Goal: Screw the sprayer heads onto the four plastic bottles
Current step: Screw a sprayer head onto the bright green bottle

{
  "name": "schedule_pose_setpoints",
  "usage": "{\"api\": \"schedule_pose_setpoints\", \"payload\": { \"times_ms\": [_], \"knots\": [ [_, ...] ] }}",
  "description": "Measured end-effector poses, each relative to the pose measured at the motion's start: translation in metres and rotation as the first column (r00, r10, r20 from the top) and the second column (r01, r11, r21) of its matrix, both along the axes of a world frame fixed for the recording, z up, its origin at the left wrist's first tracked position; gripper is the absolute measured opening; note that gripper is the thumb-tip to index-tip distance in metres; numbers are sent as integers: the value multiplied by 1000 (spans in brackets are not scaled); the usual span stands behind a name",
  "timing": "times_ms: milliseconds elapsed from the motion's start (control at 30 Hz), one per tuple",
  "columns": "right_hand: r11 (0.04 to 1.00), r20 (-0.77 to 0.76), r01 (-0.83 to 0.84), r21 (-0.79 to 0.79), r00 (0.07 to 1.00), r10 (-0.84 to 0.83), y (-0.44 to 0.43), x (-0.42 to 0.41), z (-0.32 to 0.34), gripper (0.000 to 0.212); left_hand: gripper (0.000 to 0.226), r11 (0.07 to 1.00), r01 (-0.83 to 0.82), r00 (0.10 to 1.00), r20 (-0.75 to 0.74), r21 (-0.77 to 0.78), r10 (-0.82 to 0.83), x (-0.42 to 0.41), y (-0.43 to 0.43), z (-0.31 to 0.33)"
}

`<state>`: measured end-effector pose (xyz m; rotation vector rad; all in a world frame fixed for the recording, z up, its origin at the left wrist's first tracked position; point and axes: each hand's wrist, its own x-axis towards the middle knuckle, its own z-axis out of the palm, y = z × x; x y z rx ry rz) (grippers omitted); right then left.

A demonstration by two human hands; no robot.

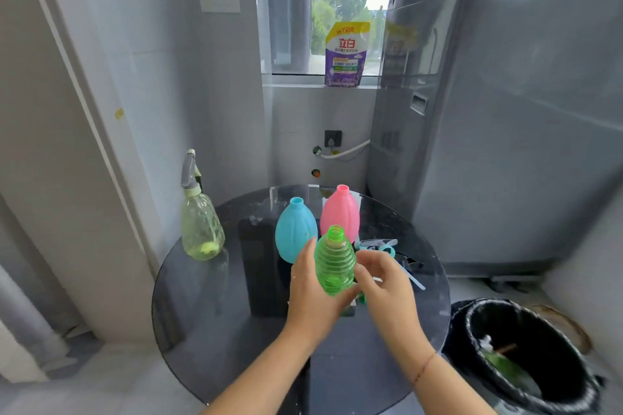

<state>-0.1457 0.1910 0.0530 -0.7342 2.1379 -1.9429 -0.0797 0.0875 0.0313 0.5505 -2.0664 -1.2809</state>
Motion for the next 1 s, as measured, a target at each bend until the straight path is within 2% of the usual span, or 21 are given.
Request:
{"api": "schedule_pose_setpoints", "payload": {
  "times_ms": [100,200,300,367,433,533,633,700,833,900,933,1000],
  "knots": [
    [990,48,78,120,995,-84,14,-22,-13,20,102,1000,-21,999,28,-1,21,-24,4,0],
    [969,90,74,235,991,-97,14,-34,-30,26,106,997,-80,991,109,13,78,-42,-7,-5],
    [958,131,25,285,989,-65,9,-41,-39,33,103,995,-94,985,150,28,89,-50,-16,-10],
    [948,118,-20,318,993,-18,7,-45,-42,37,91,995,-97,982,163,20,93,-51,-19,-12],
    [912,49,-62,406,998,46,4,-47,-46,43,78,994,-104,986,136,19,101,-44,-22,-13],
    [776,-117,-38,630,983,144,0,-47,-54,51,73,988,-148,987,63,45,145,-23,-27,-11],
    [681,-294,45,731,921,254,-5,-45,-58,43,74,983,-175,984,22,58,174,4,-33,-10],
    [661,-374,93,744,879,297,-8,-44,-59,32,70,981,-185,983,1,67,185,19,-35,-8],
    [690,-402,60,722,847,347,-11,-36,-50,17,70,960,-258,961,-70,111,267,48,-48,5],
    [791,-417,-2,612,849,325,-12,-28,-38,15,72,921,-356,915,-142,158,378,63,-63,18],
    [855,-389,-45,517,877,281,-11,-23,-30,14,73,895,-410,879,-184,175,439,70,-72,24],
    [948,-218,-125,292,957,194,-11,-13,-6,15,73,850,-489,812,-254,195,525,82,-88,33]
  ]
}}
